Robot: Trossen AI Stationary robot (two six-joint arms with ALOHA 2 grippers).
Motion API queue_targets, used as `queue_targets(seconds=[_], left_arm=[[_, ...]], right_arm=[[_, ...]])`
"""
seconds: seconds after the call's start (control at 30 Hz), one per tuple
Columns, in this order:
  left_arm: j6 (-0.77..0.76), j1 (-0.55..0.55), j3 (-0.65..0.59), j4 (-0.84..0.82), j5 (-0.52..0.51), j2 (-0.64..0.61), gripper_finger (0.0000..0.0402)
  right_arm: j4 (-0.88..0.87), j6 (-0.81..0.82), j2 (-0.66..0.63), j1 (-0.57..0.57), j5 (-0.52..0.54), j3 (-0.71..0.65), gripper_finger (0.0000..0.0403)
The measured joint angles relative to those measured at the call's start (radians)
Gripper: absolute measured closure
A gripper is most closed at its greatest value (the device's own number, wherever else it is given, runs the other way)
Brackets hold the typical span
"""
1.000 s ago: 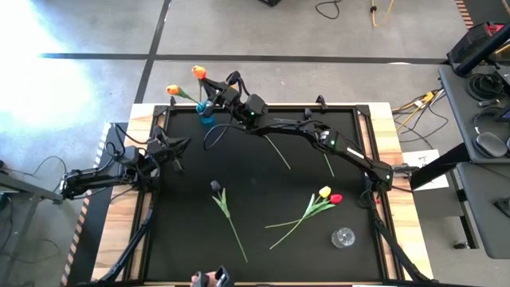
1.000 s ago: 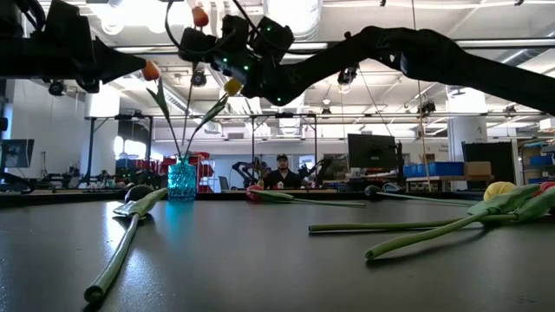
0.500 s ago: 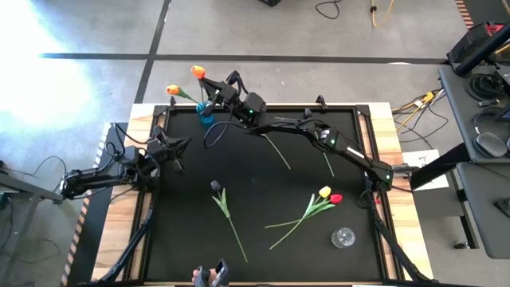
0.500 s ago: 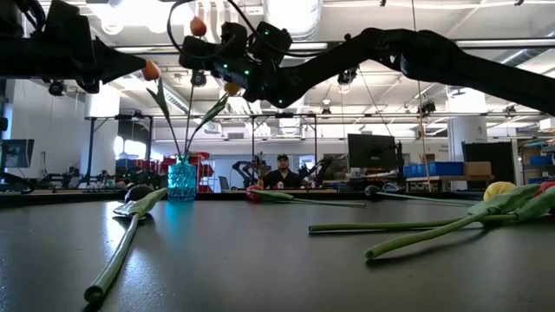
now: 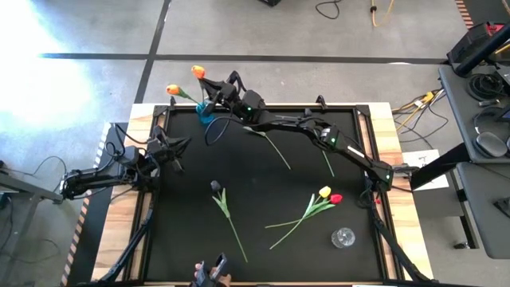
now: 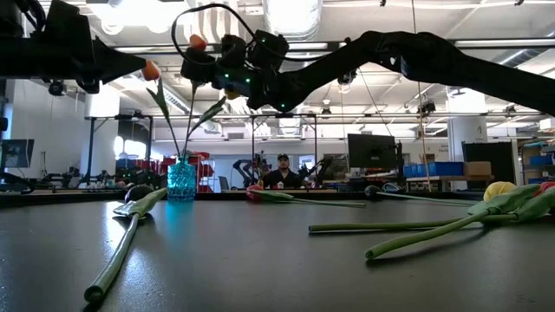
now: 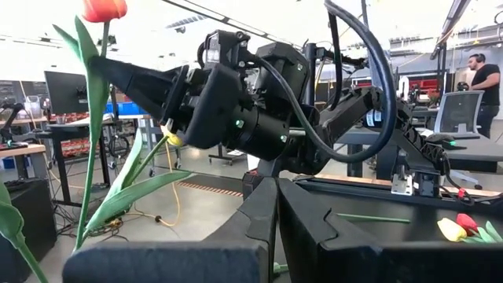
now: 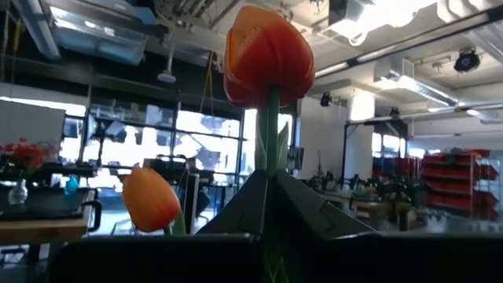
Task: Sort flowers into vase by color
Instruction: Put the orange flower into the blue vase
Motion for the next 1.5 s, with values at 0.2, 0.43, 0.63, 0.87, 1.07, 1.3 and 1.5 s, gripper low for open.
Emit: queue_targets(seconds=[0.2,0.43,0.63,0.87,1.07,1.3,1.5], left_arm=[[0.000,0.000,0.000,0.000,0.000,0.000,0.0402],[-0.001,0.000,0.000,0.000,0.000,0.000,0.0402],[-0.001,0.000,0.000,0.000,0.000,0.000,0.0402],[-0.001,0.000,0.000,0.000,0.000,0.000,0.0402],[-0.001,0.000,0.000,0.000,0.001,0.000,0.0402],[-0.005,0.000,0.000,0.000,0.001,0.000,0.0402],[-0.008,0.000,0.000,-0.001,0.001,0.000,0.0402]], right_arm=[[-0.059,-0.004,0.000,0.000,0.056,0.003,0.0363],[-0.089,-0.004,0.000,0.000,0.056,0.004,0.0294],[-0.152,0.030,0.000,0.000,0.057,0.027,0.0241],[-0.292,0.060,-0.018,0.001,0.079,0.061,0.0233],[-0.452,0.105,-0.052,0.002,0.101,0.064,0.0235],[-0.502,0.100,-0.063,0.002,0.110,0.065,0.0298],[-0.509,0.092,-0.063,0.002,0.108,0.065,0.0386]])
